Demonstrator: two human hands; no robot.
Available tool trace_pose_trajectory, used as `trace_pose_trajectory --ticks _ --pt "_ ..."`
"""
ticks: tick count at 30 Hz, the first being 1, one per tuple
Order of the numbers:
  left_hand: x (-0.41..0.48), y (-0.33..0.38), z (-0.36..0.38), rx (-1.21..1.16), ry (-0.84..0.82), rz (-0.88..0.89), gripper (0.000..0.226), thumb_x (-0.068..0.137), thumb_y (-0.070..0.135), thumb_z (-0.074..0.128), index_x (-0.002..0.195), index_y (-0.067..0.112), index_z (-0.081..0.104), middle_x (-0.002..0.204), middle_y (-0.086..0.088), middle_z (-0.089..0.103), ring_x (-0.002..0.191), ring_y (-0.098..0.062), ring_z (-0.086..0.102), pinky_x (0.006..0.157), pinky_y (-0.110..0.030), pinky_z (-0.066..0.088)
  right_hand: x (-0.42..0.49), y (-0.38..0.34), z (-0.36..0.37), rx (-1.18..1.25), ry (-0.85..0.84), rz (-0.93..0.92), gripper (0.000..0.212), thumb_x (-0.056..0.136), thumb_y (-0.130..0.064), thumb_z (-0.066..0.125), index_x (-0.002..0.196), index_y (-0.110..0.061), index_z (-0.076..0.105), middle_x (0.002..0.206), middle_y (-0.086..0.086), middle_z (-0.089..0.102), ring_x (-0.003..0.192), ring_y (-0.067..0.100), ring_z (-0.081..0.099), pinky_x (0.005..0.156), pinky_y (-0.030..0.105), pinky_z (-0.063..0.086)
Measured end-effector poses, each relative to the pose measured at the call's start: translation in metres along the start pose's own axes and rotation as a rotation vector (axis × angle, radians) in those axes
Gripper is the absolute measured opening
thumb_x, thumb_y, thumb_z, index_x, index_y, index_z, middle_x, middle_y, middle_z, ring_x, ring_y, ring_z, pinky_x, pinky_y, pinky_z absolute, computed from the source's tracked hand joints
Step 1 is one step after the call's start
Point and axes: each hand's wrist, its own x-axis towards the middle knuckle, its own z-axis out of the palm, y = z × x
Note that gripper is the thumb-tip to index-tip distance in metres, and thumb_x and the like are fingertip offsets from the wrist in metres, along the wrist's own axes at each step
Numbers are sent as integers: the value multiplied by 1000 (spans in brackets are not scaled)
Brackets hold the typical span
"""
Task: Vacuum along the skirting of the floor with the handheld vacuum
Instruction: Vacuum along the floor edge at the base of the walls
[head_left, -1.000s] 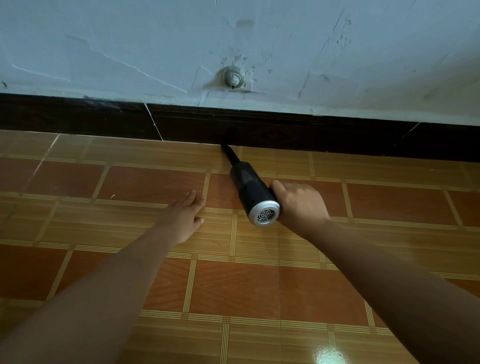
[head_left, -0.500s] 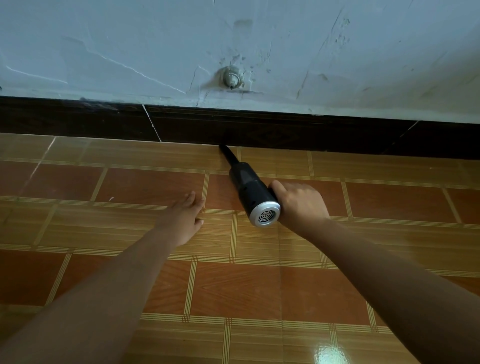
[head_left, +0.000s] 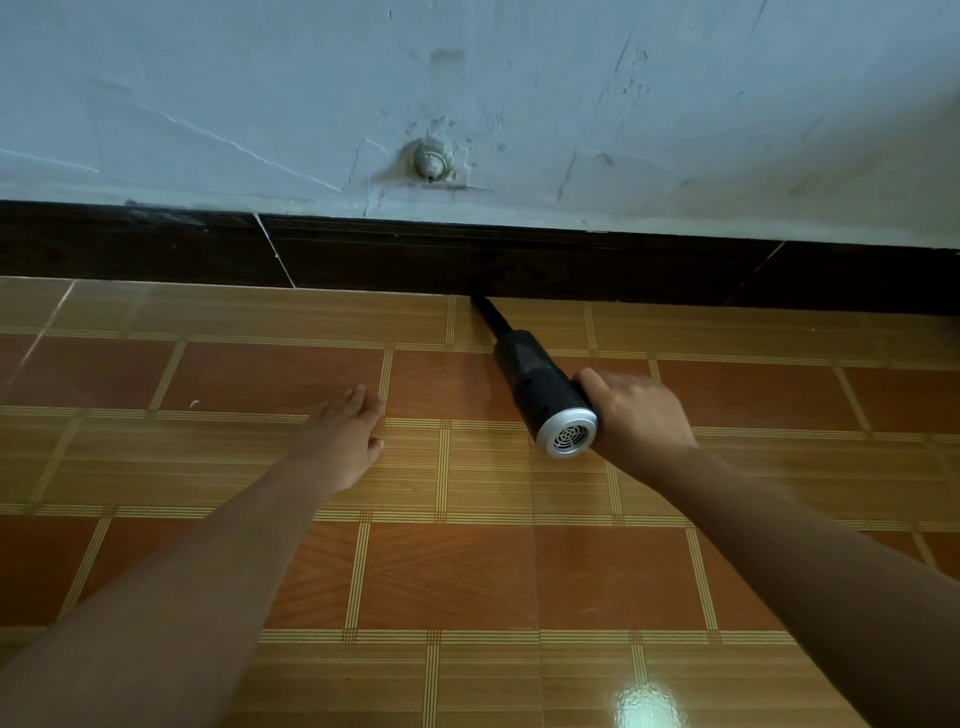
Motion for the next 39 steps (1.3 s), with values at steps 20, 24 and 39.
trace_pose_trajectory --ticks 20,24,39 --pt "-1 81 0 20 79 258 62 102 29 30 152 14 -3 160 -5 -8 148 -17 -6 122 -34 0 -24 16 -9 3 -2 98 31 57 -9 81 74 -7 56 52 3 54 38 19 41 46 15 16" --pt "0 102 -6 122 62 293 59 103 31 25 152 10 0 160 -10 -3 148 -21 -1 120 -34 1 -29 20 -15 -13 -26 132 33 53 -8 83 72 -7 56 51 2 53 37 18 39 47 12 7" --pt "2 112 -7 261 21 261 60 103 30 26 151 5 1 159 -18 -1 148 -28 4 121 -37 6 -50 39 -25 -61 -28 194 34 51 -7 83 71 -7 56 51 2 54 36 20 43 50 12 4"
